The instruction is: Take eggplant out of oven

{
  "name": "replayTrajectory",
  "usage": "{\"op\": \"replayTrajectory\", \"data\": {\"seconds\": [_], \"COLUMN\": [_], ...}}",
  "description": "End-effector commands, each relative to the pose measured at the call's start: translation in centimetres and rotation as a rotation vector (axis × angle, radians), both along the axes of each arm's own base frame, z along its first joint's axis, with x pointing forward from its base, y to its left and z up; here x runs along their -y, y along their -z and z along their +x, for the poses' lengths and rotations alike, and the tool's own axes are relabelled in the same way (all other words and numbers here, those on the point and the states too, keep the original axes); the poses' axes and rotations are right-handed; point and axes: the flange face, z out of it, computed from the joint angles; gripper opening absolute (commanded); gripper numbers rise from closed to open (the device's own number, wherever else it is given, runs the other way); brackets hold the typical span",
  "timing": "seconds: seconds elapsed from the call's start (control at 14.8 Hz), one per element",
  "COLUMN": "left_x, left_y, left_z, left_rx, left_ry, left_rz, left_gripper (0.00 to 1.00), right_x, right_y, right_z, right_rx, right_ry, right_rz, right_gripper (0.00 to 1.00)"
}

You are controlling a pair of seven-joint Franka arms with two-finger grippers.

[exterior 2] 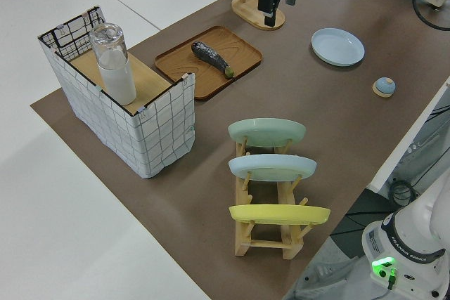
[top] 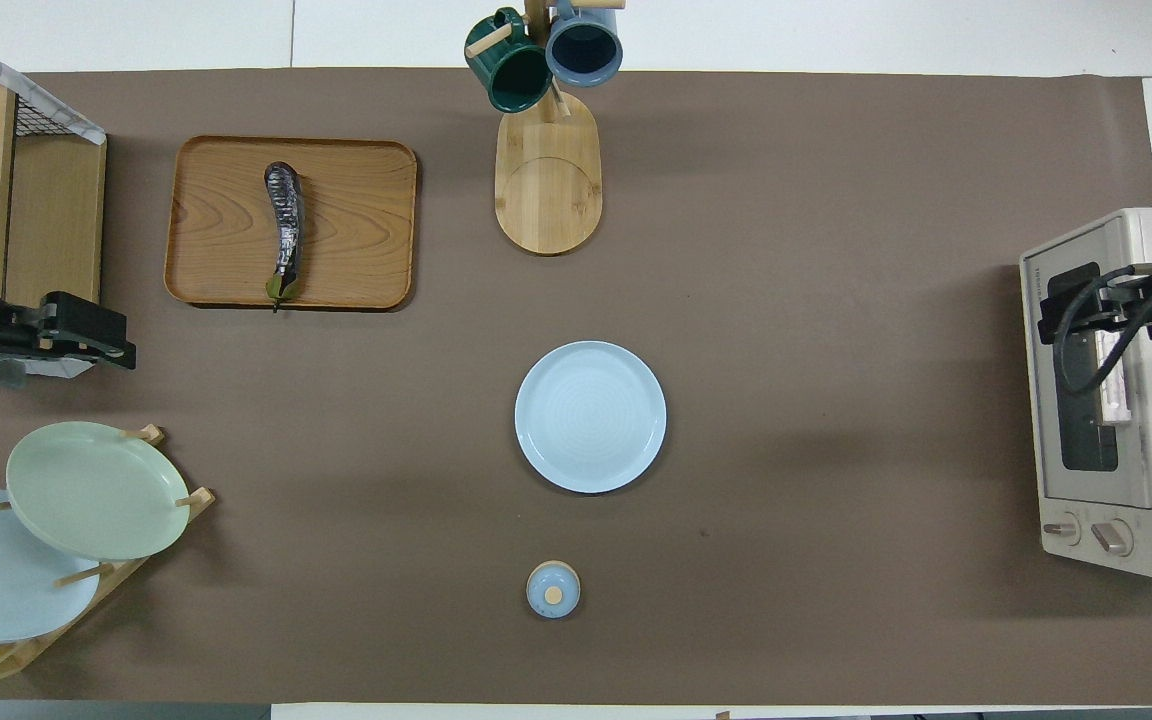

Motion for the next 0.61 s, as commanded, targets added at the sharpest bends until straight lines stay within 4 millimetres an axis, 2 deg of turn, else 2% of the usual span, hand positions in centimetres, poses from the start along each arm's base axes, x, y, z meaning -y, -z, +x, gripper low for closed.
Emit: {"op": "replayTrajectory", "data": {"seconds": [0.0,0.34,0.54], "left_x": [-0.15,0.15,-0.33], "left_y": [-1.25,-1.00,-0.93], "left_z": [-0.20,-0.15,-0.11], "left_rx": [-0.004,0.001,0.000], "left_ry": [0.010,0.025,0.032], "left_rz": [0.036,0.038,0.036], "left_gripper": [1.00,1.00,1.00], "right_x": [0.09,0.09,0.09], "right_y": [-0.44,-0.44,-0.44], "right_z": [-0.14,-0.14,-0.14], "right_rx": [0.014,0.014,0.014], "right_ry": [0.020,0.020,0.020], "right_rz": [0.026,0.026,0.026], "right_gripper": [1.00,1.00,1.00]}}
